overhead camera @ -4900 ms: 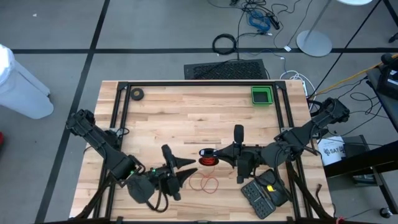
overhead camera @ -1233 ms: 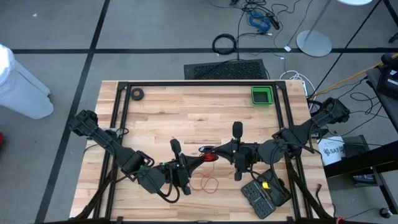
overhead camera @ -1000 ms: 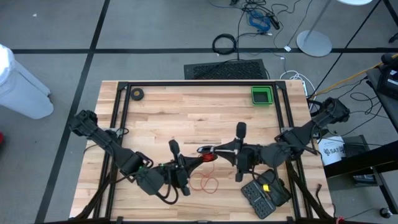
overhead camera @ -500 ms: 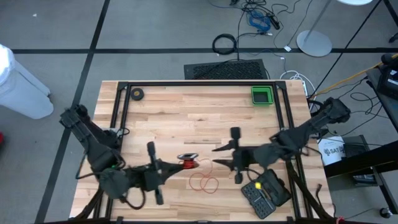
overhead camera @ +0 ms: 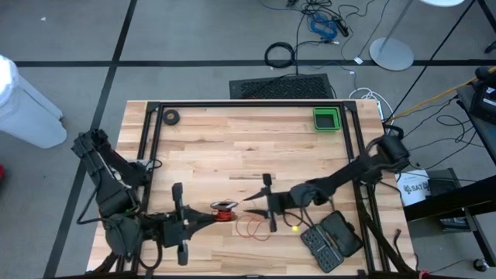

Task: Coil cords
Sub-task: Coil the red wire into the spool

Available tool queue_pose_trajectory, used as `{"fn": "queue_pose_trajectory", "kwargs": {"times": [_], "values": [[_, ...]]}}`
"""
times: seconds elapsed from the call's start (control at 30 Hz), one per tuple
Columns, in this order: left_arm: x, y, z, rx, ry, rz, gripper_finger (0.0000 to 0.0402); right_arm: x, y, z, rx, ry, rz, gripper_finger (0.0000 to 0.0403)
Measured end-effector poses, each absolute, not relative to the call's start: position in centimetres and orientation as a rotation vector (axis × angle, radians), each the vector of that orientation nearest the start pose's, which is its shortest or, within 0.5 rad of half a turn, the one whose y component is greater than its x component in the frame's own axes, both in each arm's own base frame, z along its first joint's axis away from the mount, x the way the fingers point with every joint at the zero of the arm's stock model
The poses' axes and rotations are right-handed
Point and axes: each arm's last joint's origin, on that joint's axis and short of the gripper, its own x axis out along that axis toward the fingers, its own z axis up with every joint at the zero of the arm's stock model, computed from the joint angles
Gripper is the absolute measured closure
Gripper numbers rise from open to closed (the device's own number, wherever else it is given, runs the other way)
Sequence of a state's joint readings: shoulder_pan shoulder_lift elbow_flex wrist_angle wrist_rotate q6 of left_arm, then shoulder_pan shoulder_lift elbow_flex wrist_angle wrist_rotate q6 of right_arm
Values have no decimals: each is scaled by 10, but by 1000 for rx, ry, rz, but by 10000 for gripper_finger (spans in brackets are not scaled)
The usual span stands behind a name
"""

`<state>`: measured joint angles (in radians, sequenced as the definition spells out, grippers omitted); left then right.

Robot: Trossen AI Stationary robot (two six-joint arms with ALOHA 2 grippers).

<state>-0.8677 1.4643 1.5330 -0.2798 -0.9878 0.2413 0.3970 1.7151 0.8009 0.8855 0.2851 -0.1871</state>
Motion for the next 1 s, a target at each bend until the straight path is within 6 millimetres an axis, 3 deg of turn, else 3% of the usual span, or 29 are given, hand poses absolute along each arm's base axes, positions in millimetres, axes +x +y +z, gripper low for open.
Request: {"fn": "queue_pose_trajectory", "kwargs": {"times": [0.2, 0.5, 1.0], "values": [[219, -226, 425, 410, 139, 94, 394, 365, 131, 182, -135, 87, 111, 253], [218, -228, 425, 410, 137, 86, 394, 413, 142, 187, -173, 252, 47, 232], [216, -229, 424, 416, 140, 96, 393, 417, 145, 188, -206, 309, 29, 252]]}}
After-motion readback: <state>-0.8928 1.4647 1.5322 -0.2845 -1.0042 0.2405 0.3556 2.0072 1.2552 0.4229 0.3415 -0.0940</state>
